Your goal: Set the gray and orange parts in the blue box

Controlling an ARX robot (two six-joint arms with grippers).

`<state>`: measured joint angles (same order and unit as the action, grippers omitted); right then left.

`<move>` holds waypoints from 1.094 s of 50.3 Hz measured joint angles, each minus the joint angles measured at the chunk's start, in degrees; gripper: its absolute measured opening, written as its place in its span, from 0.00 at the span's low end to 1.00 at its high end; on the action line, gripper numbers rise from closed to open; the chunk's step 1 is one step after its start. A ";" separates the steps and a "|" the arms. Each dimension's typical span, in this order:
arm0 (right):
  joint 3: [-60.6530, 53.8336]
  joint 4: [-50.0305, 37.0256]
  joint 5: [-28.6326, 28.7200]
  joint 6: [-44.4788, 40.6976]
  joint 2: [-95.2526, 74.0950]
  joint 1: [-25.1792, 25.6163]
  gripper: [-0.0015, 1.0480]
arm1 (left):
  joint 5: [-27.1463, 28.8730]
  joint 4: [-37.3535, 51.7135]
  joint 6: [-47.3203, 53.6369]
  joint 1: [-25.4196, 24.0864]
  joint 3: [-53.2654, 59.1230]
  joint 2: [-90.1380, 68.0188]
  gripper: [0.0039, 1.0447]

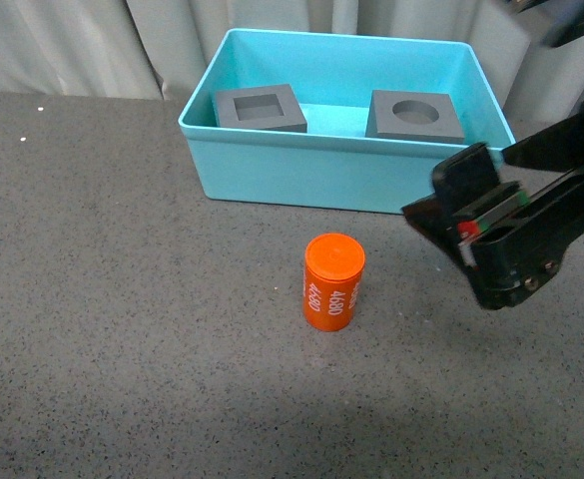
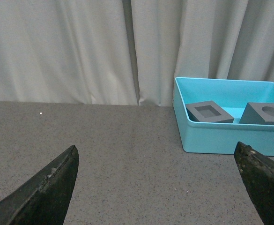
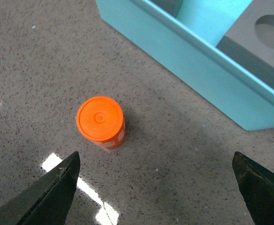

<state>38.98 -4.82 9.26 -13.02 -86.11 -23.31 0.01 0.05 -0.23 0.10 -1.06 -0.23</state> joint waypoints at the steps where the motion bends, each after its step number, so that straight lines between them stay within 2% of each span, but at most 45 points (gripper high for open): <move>1: 0.52 0.31 -0.13 -0.13 -0.96 -0.50 0.91 | 0.00 0.00 0.00 0.00 0.00 0.00 0.94; 14: 7.54 3.41 -1.92 -0.13 -12.92 -5.33 0.91 | 0.00 -0.02 0.00 0.00 0.00 0.00 0.94; 35: 17.64 7.82 -3.82 1.97 -25.62 -7.58 0.91 | 0.00 -0.02 0.00 0.00 0.00 0.00 0.94; 49: 19.58 7.98 -5.60 2.75 -27.93 -8.74 0.45 | 0.00 -0.02 0.00 0.00 0.00 0.00 0.94; 55: 19.41 7.87 -6.49 3.17 -27.78 -8.81 0.43 | 0.00 -0.02 0.00 0.00 0.00 0.00 0.94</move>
<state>58.39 3.05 2.76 -9.85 -113.89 -32.12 0.01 0.03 -0.23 0.10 -1.06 -0.23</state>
